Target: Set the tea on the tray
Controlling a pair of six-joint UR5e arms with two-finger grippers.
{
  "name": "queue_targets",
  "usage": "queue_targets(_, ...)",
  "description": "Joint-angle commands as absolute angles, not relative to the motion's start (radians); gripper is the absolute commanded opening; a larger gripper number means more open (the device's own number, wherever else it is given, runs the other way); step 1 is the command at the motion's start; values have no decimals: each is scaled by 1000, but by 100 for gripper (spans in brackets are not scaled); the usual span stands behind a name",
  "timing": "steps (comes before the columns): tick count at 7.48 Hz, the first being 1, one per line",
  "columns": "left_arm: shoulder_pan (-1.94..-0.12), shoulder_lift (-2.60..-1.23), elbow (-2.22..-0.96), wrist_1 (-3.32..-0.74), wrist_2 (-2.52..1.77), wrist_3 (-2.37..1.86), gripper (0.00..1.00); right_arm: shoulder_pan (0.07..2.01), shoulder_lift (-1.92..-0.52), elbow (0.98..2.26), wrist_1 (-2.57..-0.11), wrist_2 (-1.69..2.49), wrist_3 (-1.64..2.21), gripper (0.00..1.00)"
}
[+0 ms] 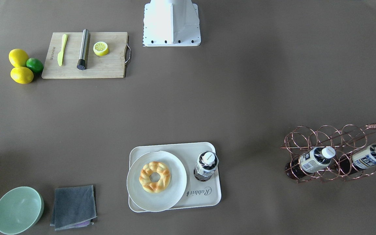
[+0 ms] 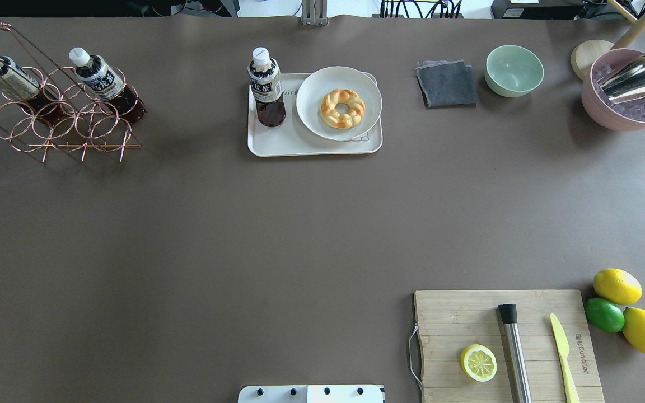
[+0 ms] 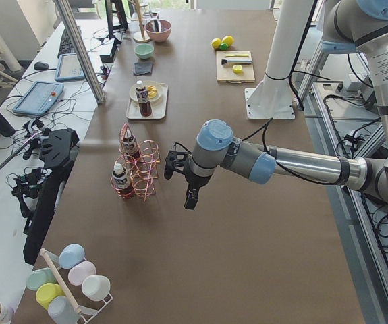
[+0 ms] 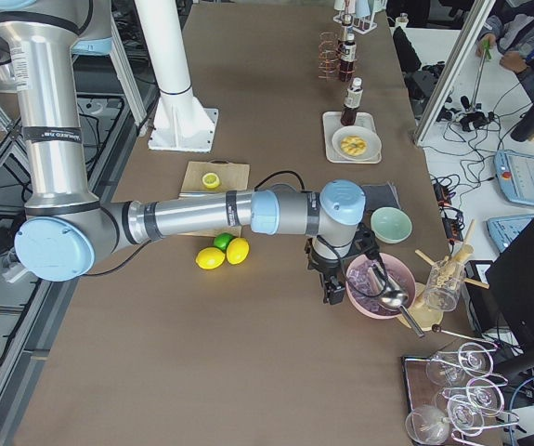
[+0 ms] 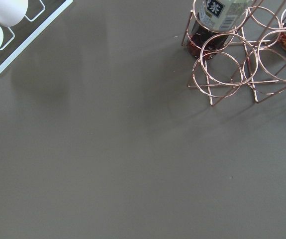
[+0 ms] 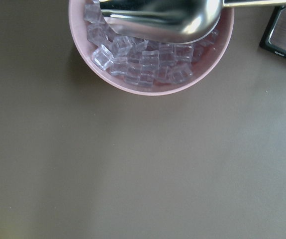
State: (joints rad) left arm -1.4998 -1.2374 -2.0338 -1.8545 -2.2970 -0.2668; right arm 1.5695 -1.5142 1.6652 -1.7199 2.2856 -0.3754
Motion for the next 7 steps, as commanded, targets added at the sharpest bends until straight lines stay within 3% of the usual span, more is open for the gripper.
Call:
queue_targets(1,-1497,-1236,-2040,-1856,-2290,-265,97,1600,-1558,1657,-1677,2287,-385,100)
queue_targets(7,-1497,-1239,-2040,-1856,-2289,-256,97,1609,-1569,1655,-1677,2287,-382,100)
